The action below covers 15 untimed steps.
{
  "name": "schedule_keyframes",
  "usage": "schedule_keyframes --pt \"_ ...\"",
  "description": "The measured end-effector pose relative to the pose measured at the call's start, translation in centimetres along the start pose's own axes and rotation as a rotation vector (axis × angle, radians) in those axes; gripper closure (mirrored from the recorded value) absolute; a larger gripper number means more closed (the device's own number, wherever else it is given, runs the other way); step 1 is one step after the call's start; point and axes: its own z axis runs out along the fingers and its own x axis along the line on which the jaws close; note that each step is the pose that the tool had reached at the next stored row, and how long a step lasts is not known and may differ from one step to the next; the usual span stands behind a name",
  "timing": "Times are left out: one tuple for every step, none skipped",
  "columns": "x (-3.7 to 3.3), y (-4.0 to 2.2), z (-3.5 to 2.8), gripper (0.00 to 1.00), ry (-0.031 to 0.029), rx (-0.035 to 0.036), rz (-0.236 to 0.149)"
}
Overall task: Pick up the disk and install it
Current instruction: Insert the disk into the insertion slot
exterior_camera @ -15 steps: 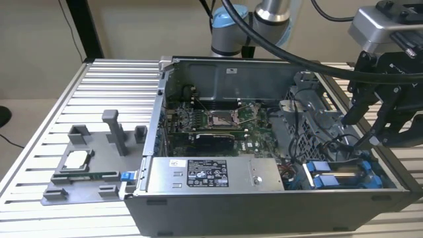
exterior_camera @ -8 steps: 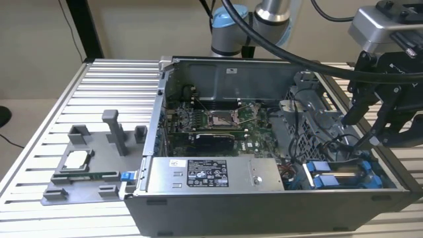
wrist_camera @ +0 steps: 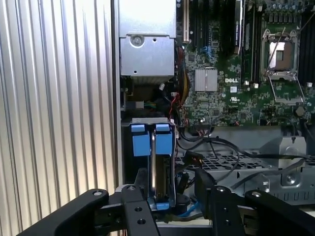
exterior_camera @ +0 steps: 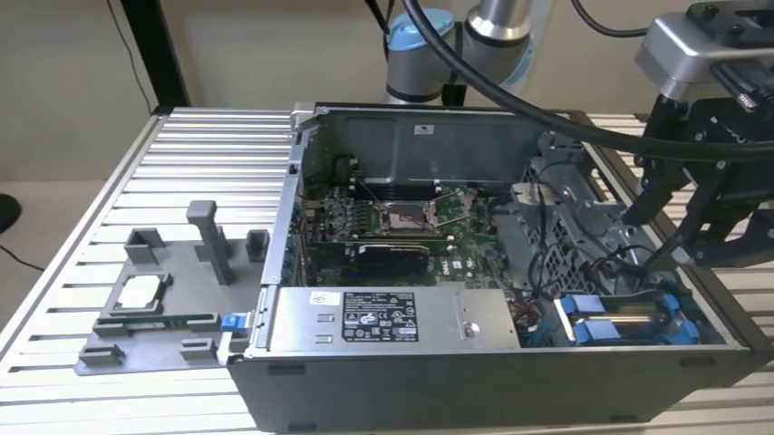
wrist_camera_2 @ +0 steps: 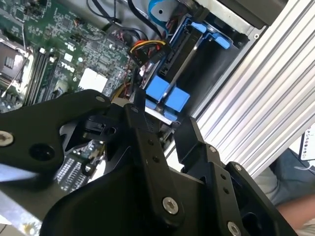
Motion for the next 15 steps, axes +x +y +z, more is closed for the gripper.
schedule_keyframes --pt "0.01 0.0 0.04 0.0 -0.0111 0.0004 0.0" --pt "0.01 0.0 0.07 0.0 -0.0233 0.0006 0.001" --pt "0.02 -0.01 0.11 0.0 -0.0348 0.0008 0.002" --pt "0.05 -0.03 0.2 0.0 -0.0425 0.0007 0.004" --pt "0.09 -0.08 0.37 0.0 -0.0458 0.0011 0.007" --pt "0.13 -0.09 0.53 0.0 -0.0467 0.0018 0.013" --pt "0.15 -0.09 0.7 0.0 -0.0466 0.0035 0.025" --pt "0.17 -0.09 0.85 0.0 -0.0463 0.0059 0.043" --pt "0.19 -0.1 1.01 0.0 -0.0462 0.0084 0.06" --pt "0.21 -0.1 1.19 0.0 -0.0461 0.0111 0.08" --pt "0.23 -0.09 1.34 0.0 -0.046 0.0136 0.097" --pt "0.26 -0.09 1.64 0.0 -0.0457 0.0186 0.133" --pt "0.28 -0.09 1.79 0.0 -0.0456 0.0211 0.151" --pt "0.3 -0.08 1.94 0.0 -0.0454 0.0238 0.17" --pt "0.31 -0.08 2.06 0.0 -0.0452 0.0261 0.186"
